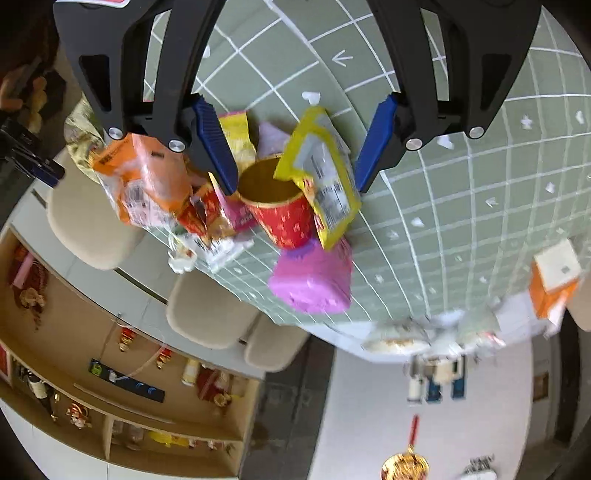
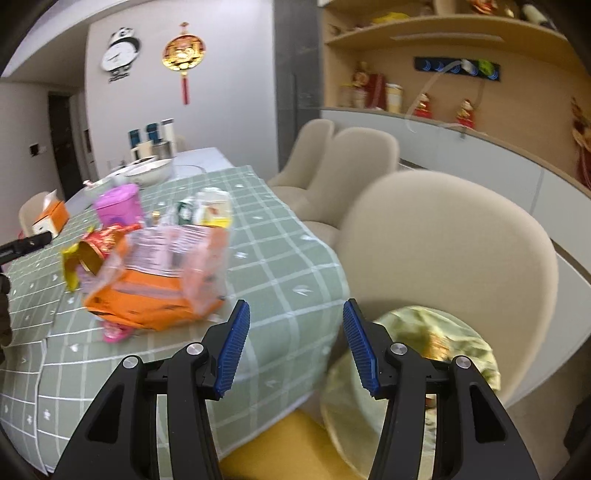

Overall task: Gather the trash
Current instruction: 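Grasp the yellow snack packet with the left gripper, then grasp the orange bread bag with the right gripper while the left lifts the yellow packet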

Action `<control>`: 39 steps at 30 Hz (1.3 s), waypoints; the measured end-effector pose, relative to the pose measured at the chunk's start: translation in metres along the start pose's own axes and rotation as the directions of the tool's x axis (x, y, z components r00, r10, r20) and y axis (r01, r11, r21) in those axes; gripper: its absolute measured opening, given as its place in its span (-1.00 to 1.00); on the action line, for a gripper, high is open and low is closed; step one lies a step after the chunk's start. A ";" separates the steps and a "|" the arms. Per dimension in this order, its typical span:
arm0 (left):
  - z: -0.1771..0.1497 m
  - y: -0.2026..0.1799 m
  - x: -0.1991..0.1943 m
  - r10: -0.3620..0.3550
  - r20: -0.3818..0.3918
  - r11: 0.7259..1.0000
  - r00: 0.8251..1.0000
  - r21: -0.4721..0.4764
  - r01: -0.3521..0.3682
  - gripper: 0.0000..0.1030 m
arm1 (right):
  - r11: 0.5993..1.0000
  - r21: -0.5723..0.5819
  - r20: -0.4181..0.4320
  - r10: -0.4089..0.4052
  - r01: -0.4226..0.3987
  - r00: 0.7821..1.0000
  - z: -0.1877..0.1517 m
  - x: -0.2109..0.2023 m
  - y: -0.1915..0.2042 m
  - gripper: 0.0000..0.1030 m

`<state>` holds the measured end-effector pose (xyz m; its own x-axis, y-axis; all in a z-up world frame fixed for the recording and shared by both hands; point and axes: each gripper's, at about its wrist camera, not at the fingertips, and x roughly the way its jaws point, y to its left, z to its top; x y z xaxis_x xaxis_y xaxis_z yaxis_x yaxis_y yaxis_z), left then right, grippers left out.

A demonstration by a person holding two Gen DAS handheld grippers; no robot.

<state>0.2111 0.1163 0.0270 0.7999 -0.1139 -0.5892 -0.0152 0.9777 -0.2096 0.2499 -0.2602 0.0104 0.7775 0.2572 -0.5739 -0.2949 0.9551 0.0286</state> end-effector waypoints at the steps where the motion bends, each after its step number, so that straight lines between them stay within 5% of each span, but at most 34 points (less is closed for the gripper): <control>1: -0.001 0.001 0.002 -0.014 -0.008 1.000 1.000 0.001 0.014 0.21 | 1.000 -0.005 0.001 0.009 -0.009 1.000 0.001 0.001 0.005 -0.03; 7: 0.003 0.001 0.017 -0.017 -0.031 1.000 0.999 0.015 0.018 0.21 | 0.998 -0.063 0.007 0.005 -0.005 1.000 0.003 0.005 0.035 -0.03; 15: 0.004 0.031 0.063 0.006 -0.137 0.994 0.991 -0.103 -0.021 0.20 | 0.996 -0.080 -0.007 0.029 -0.030 1.000 0.004 0.007 0.049 -0.03; 19: -0.003 0.049 0.077 -0.065 -0.207 0.978 0.976 -0.209 0.021 -0.55 | 0.994 -0.094 -0.008 0.052 -0.053 0.999 0.011 0.013 0.063 -0.03; 20: -0.005 0.050 0.075 -0.082 -0.211 0.976 0.974 -0.216 0.036 -0.59 | 0.993 -0.099 -0.010 0.059 -0.060 0.998 0.013 0.017 0.067 -0.03; 30: 0.003 0.028 0.018 -0.100 -0.103 0.994 0.990 -0.054 0.095 -0.72 | 0.994 -0.070 -0.063 0.077 -0.082 0.995 0.041 0.076 0.059 -0.03; 37: -0.001 0.019 0.013 -0.111 -0.101 0.994 0.989 -0.015 0.111 -0.72 | 0.994 -0.036 -0.143 0.095 -0.101 0.985 0.025 0.098 0.062 -0.03; 39: -0.003 0.021 0.016 -0.114 -0.111 0.993 0.987 -0.022 0.113 -0.72 | 0.992 -0.044 -0.143 0.111 -0.119 0.983 0.018 0.091 0.064 -0.27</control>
<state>0.2218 0.1344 0.0111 0.7250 -0.2438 -0.6442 0.0615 0.9544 -0.2921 0.3120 -0.1727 -0.0251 0.6525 0.3383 -0.6780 -0.4091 0.9105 0.0605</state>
